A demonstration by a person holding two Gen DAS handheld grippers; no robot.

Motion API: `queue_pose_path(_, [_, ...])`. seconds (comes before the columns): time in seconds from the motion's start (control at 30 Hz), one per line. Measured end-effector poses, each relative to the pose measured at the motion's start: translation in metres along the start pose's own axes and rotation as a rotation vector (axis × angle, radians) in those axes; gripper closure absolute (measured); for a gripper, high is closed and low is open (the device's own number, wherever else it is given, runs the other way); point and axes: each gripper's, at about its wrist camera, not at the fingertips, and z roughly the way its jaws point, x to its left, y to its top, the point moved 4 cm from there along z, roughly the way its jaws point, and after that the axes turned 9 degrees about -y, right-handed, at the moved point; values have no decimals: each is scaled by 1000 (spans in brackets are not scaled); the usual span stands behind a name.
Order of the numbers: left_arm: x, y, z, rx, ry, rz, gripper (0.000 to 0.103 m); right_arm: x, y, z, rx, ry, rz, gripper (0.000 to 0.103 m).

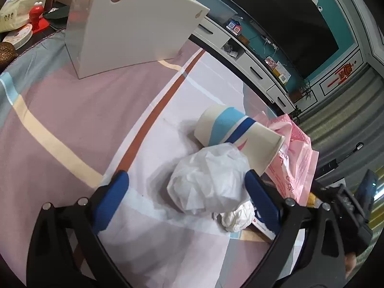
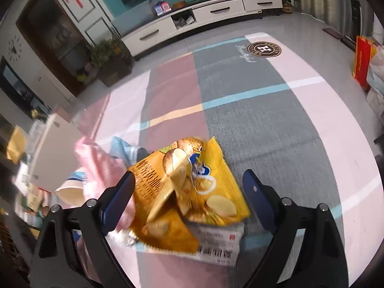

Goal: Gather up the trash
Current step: 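Grasp the yellow potato chip bag with the right tool while the left tool grasps a white plastic bag, then carry the yellow chip bag and white plastic bag to the black bin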

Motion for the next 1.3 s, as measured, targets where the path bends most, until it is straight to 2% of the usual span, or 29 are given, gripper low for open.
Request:
queue_pose_path(0.17, [1,1,11,9,-46,-24,7,1,-8,18,40,-4,-4,18])
queue_pose_path(0.23, [-1,-3,12,9,-46,-8,11,0,-11,22,55,4,-3,20])
queue_pose_path(0.3, [-1,-6,13,5,-29,-6,29,-3,-14,23,60,5,-3,25])
queue_pose_path(0.33, [-1,-7,14,9,-34,-12,34,-4,-15,24,65,6,0,29])
queue_pose_path(0.37, [-1,-9,13,16,-47,-21,44,-7,-17,24,74,27,16,31])
queue_pose_path(0.4, [-1,-10,15,29,-67,-37,53,-8,-17,23,83,46,24,38])
queue_pose_path(0.43, [1,-12,16,39,-85,-57,56,-9,-19,22,94,64,30,44])
queue_pose_path(0.5, [2,-13,14,24,-89,-67,67,-12,-21,18,92,60,23,47])
queue_pose_path(0.57, [1,-14,12,20,-96,-71,73,-16,-24,11,74,44,12,51])
queue_pose_path(0.73, [-5,-23,2,24,-125,-95,75,-32,-34,-14,34,42,26,55])
queue_pose_path(0.9, [-18,-32,-14,16,-72,-32,75,-48,-45,-43,9,55,44,55])
queue_pose_path(1.1, [-30,-47,-28,44,-84,-7,75,-64,-60,-72,-22,43,63,55])
queue_pose_path(1.3, [-34,-67,-41,57,-117,-28,75,-77,-78,-91,-43,43,84,55])
